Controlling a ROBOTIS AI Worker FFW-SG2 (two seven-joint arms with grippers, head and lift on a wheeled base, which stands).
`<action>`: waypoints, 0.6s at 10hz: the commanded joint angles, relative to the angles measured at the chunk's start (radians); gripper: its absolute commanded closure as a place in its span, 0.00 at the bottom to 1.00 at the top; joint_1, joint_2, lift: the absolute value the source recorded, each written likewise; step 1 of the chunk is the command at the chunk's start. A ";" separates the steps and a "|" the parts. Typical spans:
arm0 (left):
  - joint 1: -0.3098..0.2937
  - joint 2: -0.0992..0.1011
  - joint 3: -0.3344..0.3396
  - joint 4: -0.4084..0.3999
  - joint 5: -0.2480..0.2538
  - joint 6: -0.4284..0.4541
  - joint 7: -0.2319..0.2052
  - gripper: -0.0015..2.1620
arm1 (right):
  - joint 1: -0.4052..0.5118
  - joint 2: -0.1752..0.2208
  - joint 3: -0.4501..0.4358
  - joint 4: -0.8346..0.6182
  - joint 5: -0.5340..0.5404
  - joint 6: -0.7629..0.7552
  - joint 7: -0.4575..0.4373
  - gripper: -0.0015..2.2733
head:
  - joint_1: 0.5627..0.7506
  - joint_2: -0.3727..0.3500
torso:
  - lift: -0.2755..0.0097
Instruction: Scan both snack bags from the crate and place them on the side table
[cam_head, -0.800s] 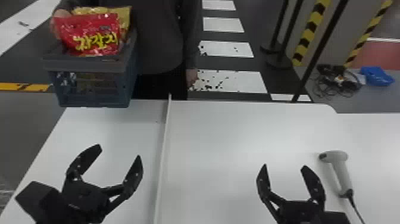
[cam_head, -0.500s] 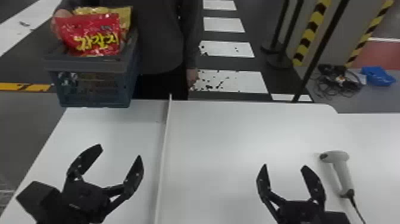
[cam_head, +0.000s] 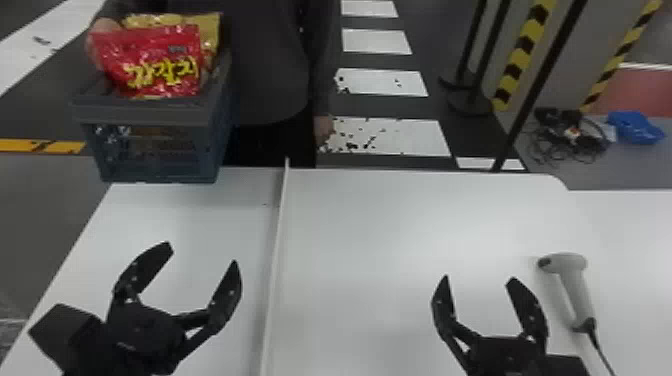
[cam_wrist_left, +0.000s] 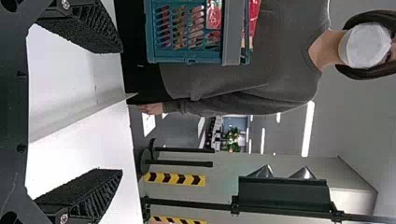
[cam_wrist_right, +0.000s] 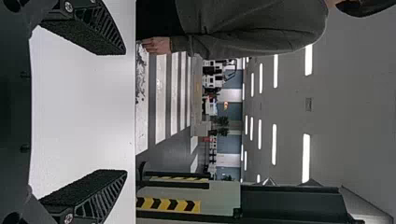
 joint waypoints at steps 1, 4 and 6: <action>0.000 0.000 0.000 0.000 0.000 0.000 0.000 0.04 | 0.000 0.001 0.000 -0.001 0.000 0.000 0.000 0.04 | 0.70 0.44 | 0.63; 0.002 0.000 -0.003 -0.003 -0.006 0.000 0.006 0.03 | 0.000 0.001 0.000 0.002 0.000 0.000 0.000 0.04 | 0.70 0.44 | 0.63; 0.003 0.000 -0.005 -0.011 -0.020 0.012 0.009 0.03 | 0.000 0.001 0.000 0.002 0.000 0.000 0.000 0.04 | 0.70 0.44 | 0.63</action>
